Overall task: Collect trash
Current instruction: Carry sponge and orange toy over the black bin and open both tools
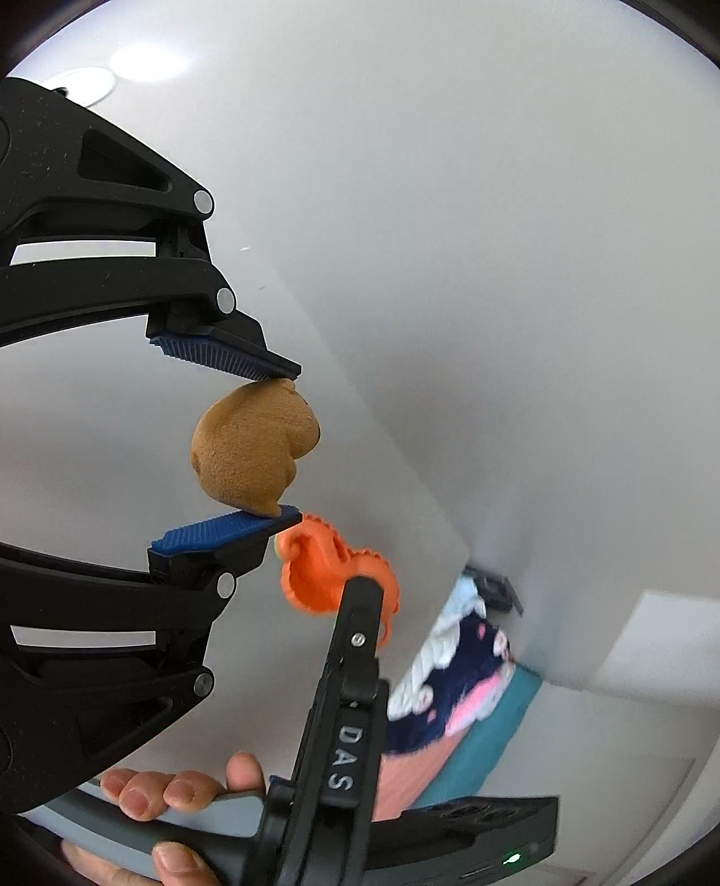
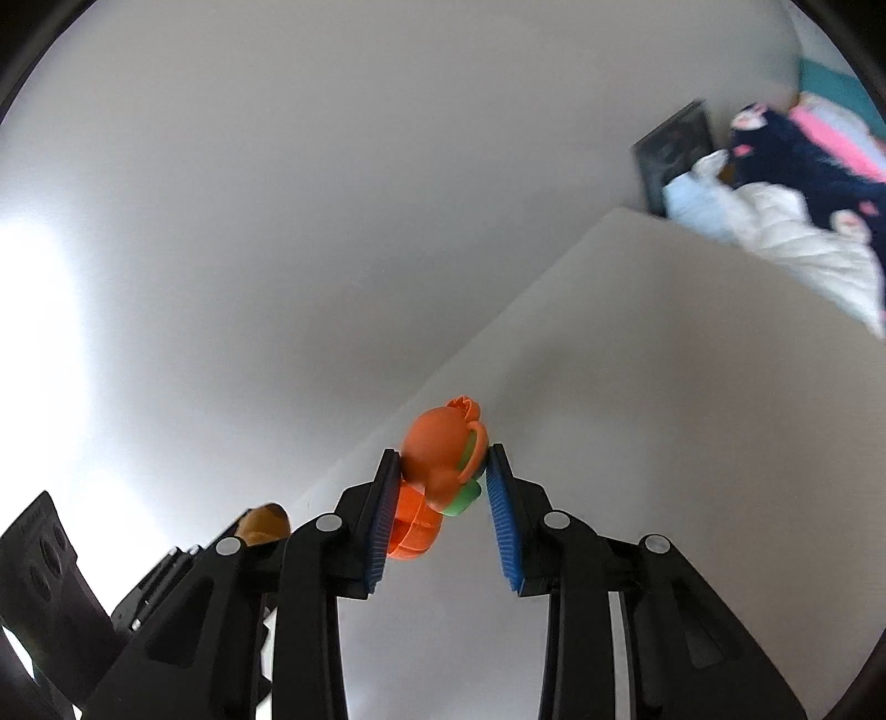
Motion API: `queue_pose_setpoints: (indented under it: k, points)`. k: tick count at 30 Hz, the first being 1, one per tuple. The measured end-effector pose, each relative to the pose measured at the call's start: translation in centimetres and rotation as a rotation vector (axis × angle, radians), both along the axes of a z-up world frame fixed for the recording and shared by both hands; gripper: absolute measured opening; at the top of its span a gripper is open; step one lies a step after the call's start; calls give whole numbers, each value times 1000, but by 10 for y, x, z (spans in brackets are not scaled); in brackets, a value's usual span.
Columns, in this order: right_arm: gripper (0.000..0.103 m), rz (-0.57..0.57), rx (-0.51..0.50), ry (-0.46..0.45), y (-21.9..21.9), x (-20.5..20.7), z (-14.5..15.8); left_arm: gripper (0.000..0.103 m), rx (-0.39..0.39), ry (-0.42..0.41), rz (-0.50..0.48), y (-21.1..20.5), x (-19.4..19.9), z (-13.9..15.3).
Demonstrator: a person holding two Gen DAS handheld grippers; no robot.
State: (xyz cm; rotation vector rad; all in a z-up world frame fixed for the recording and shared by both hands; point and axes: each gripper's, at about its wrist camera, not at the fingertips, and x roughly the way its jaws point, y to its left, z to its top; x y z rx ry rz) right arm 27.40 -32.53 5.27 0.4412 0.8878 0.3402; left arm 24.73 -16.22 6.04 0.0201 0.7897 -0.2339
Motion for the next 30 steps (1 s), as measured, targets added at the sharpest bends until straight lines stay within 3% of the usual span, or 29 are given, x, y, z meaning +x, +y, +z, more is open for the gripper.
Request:
queue_pose_setpoints:
  k: [6,14,19,30]
  points:
    - [34,-76,-41,-22,-24,-75,22,46,-18,-14,-65,-32,-51,18]
    - [34,-180,-88,-58,-77,-183,43,46,-48,-5,-204,-87,-137,19]
    - [34,-269,-103,-71,-117,-241,41,46,-68,7,-288,-124,-184,16]
    - [34,-495,-101,-111,-218,-396,36,46,-34,-11,-542,-231,-304,15]
